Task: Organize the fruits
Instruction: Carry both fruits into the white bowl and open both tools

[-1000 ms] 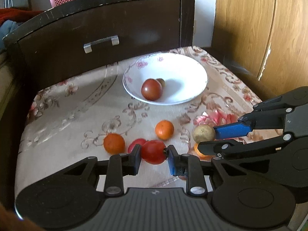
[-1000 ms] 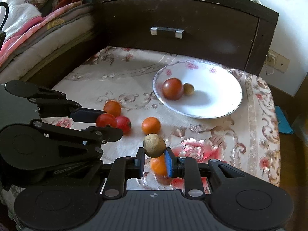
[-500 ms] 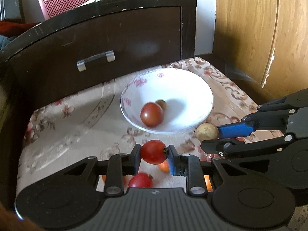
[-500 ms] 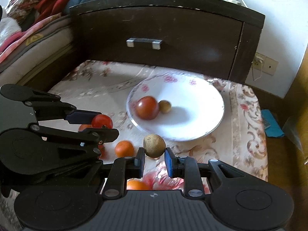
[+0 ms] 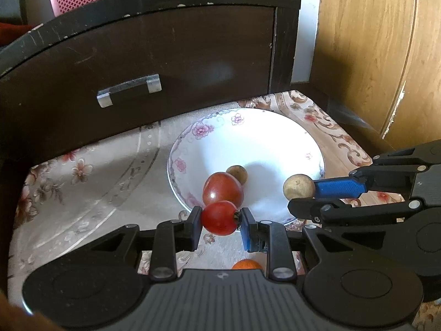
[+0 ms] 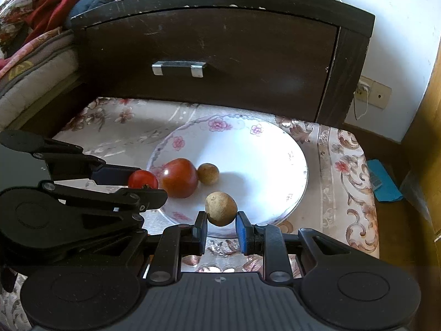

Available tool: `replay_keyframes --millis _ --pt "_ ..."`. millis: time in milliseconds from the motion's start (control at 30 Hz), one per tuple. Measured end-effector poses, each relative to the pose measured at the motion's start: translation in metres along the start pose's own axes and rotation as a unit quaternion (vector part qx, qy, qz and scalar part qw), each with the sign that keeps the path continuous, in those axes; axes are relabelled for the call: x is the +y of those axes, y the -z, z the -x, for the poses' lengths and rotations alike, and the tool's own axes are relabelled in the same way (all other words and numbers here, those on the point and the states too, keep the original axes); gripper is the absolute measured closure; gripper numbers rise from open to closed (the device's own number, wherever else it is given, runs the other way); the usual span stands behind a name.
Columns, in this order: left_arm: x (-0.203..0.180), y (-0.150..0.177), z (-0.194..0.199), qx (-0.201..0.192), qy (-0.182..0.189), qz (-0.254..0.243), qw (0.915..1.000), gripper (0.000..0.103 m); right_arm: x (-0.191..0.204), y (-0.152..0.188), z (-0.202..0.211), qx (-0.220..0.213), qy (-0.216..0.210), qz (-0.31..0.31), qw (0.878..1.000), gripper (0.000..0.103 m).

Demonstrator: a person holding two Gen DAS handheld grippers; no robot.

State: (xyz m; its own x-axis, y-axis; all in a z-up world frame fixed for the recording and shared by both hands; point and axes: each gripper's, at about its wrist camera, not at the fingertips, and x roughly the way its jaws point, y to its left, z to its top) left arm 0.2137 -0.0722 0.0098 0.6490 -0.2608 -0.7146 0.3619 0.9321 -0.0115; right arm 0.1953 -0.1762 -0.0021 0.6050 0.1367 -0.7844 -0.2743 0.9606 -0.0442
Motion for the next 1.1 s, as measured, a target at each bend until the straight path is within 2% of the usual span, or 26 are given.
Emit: replay_keyframes --millis 533,900,1100 --pt "0.003 -0.005 -0.029 0.0 0.004 0.003 1.0 0.068 -0.016 -0.007 -0.025 0.003 0.0 -0.007 1.0 0.082" --pt "0.003 -0.01 -0.032 -0.019 0.004 0.0 0.9998 0.067 -0.021 -0.01 -0.026 -0.004 0.007 -0.021 1.0 0.08" --pt "0.005 -0.01 -0.03 -0.019 0.004 0.007 0.9998 0.065 -0.021 -0.01 -0.022 -0.007 0.005 -0.024 1.0 0.075"
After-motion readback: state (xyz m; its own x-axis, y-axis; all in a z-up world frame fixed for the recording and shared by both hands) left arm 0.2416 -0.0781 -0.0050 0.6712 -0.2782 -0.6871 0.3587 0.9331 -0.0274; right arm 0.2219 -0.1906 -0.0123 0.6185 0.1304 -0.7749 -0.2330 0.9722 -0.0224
